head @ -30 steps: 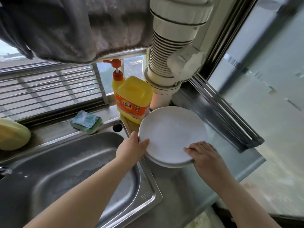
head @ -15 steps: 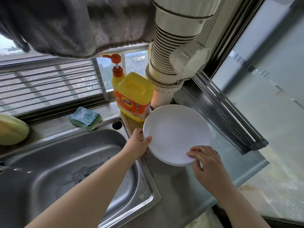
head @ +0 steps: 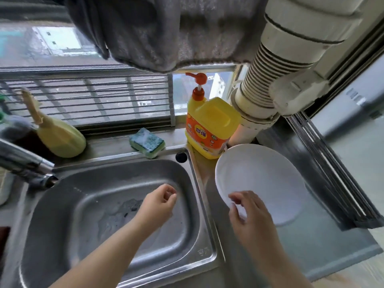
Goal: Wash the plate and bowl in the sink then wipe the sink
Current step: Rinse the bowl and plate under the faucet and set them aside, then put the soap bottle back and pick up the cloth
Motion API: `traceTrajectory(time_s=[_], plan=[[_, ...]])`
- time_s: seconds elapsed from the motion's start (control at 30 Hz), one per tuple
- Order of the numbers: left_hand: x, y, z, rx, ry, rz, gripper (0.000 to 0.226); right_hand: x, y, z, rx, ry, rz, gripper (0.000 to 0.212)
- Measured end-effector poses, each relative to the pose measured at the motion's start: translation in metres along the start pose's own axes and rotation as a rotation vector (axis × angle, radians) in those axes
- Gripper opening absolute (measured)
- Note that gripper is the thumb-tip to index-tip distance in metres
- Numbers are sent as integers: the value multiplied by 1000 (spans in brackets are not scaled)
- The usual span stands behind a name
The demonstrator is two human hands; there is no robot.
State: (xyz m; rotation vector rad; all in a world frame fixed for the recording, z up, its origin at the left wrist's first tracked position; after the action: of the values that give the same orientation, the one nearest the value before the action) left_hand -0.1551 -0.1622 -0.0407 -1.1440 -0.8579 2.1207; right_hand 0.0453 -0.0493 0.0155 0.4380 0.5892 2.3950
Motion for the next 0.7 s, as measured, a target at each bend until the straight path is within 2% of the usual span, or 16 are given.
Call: traceTrajectory(time_s=[0.07, 0.17, 0.23, 0.33, 0.37, 0.4, 0.47, 0.5, 0.53, 0.63, 0.67, 0.7], plan=[[-14, 33, 20, 111, -71, 53, 5, 12, 24, -26, 98, 145, 38, 25], [-38, 80, 48, 193, -150, 180, 5, 28, 57, -69, 158, 387, 32, 19], [-53, 106, 62, 170, -184, 245, 5, 37, 71, -99, 114, 517, 22, 15], [-77, 136, 76, 144, -231, 316, 7, 42, 79, -143, 20, 703, -8, 24], [-84, 143, 78, 133, -240, 341, 11, 41, 79, -157, -25, 812, -37, 16], [-90, 150, 79, 122, -248, 369, 14, 38, 79, -169, -76, 957, -61, 19], [-101, 160, 80, 105, -261, 413, 18, 30, 77, -189, -198, 1221, -30, 61], [-106, 164, 81, 90, -271, 422, 19, 28, 78, -193, -219, 1257, -43, 66], [-111, 167, 81, 67, -281, 427, 20, 27, 82, -196, -201, 1232, -53, 61], [-123, 174, 81, 19, -314, 432, 19, 29, 93, -201, -116, 1043, -53, 19], [-126, 175, 81, 13, -320, 435, 19, 30, 94, -203, -111, 986, -54, 14], [-128, 177, 81, 9, -322, 437, 19, 32, 97, -203, -90, 940, -48, 17]])
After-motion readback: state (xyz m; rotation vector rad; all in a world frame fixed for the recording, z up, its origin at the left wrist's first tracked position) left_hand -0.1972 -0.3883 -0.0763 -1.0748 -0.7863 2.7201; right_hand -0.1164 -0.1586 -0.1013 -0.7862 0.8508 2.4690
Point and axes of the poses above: each hand's wrist, its own x-axis towards the middle knuckle, its own z-axis out of the back of the hand, y = z × x, the point moved 2 cm from there along x, towards the middle knuckle, and after that the axes turned 8 degrees about y, right-handed, at the moved point
